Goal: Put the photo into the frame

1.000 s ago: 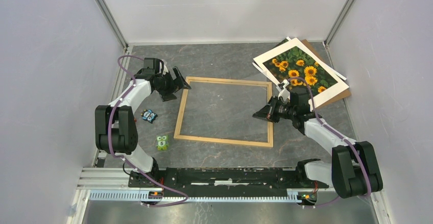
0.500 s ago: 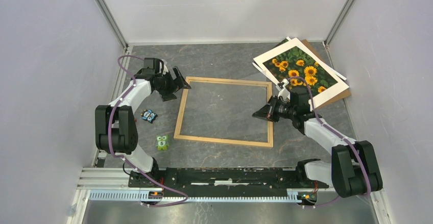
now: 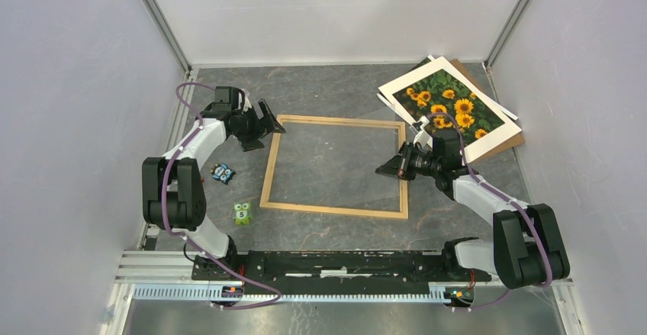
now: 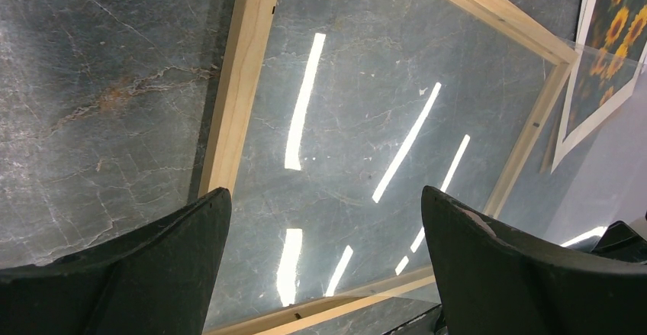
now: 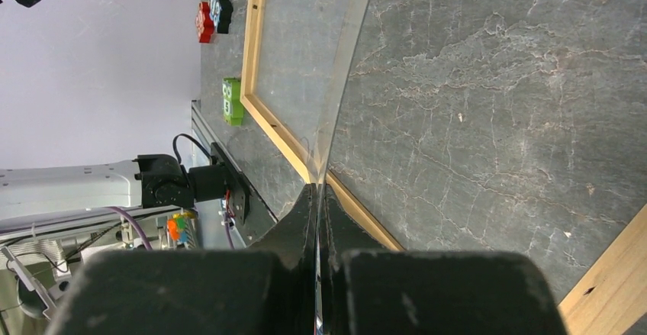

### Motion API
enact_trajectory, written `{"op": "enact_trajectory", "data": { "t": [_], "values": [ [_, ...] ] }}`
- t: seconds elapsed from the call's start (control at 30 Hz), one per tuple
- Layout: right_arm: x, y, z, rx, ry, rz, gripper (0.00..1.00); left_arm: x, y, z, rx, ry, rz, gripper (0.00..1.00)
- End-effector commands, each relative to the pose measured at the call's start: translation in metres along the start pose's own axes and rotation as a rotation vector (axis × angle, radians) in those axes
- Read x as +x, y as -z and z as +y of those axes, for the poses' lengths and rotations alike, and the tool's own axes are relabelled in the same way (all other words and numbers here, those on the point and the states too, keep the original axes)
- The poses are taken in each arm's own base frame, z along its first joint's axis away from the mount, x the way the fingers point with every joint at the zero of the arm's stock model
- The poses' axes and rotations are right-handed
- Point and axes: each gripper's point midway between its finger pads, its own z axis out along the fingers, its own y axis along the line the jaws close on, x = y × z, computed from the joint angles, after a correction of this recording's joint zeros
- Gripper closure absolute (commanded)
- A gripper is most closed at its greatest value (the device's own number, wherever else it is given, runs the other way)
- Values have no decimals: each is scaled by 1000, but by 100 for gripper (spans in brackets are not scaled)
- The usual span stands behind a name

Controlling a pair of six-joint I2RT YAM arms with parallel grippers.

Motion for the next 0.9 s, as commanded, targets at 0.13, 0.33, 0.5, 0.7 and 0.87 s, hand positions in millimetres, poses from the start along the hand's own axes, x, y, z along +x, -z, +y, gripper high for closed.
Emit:
{"op": "enact_trajectory", "data": {
  "t": [0.13,0.33,0.5,0.7,0.87],
  "values": [
    [0,3,-8,45,74,9,83,-2,-2,-10,45,20,0,0],
    [-1,4,-12,83,112,14,63,-2,-1,-12,58,16,-3,0],
    [-2,7,-18,139,141,34,54,-2,3,-15,69,9,-8,0],
    [-7,18,-34,284,198,55,35,-2,9,-20,84,1,-18,0],
    [-15,32,-47,415,247,73,27,-1,13,-26,114,-2,-23,0]
  ]
}}
